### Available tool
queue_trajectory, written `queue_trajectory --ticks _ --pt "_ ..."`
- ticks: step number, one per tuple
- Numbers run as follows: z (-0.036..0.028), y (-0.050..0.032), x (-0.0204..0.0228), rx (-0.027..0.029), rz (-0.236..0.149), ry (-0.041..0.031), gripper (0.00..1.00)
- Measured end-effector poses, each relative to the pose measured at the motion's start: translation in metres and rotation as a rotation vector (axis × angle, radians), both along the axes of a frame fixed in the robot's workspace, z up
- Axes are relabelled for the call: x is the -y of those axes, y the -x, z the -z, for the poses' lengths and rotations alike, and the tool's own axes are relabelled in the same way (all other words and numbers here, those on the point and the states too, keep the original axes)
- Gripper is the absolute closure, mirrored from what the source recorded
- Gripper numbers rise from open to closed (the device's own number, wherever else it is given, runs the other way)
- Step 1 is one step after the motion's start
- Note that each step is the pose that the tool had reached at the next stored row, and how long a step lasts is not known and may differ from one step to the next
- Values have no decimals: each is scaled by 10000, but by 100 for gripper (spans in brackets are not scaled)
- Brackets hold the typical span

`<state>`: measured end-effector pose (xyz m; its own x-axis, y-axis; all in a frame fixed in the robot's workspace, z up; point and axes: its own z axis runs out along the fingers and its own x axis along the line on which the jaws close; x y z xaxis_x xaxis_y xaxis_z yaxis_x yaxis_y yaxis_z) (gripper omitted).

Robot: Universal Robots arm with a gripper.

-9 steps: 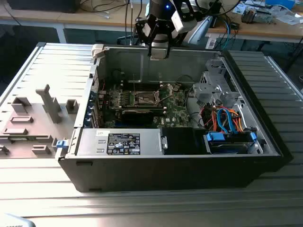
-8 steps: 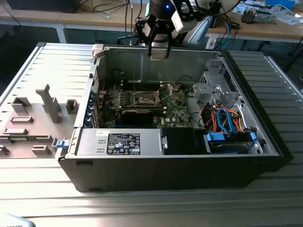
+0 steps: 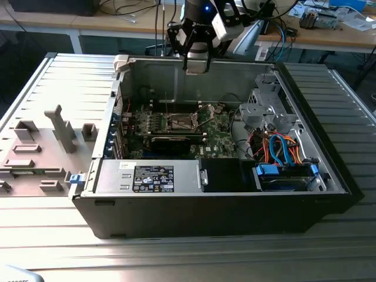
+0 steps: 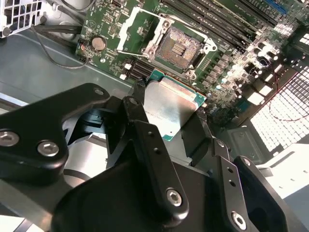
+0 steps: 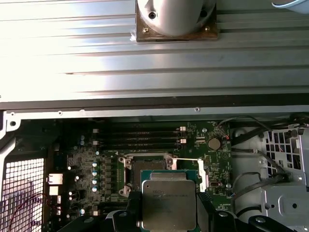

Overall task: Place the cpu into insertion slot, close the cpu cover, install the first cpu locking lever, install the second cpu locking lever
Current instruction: 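Place the cpu into insertion slot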

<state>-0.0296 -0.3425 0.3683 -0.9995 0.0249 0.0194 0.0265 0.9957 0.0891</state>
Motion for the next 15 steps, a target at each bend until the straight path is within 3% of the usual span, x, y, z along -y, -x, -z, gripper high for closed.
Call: queue_trajectory --ticks 15 --pt "36 10 0 1 -1 -2 46"
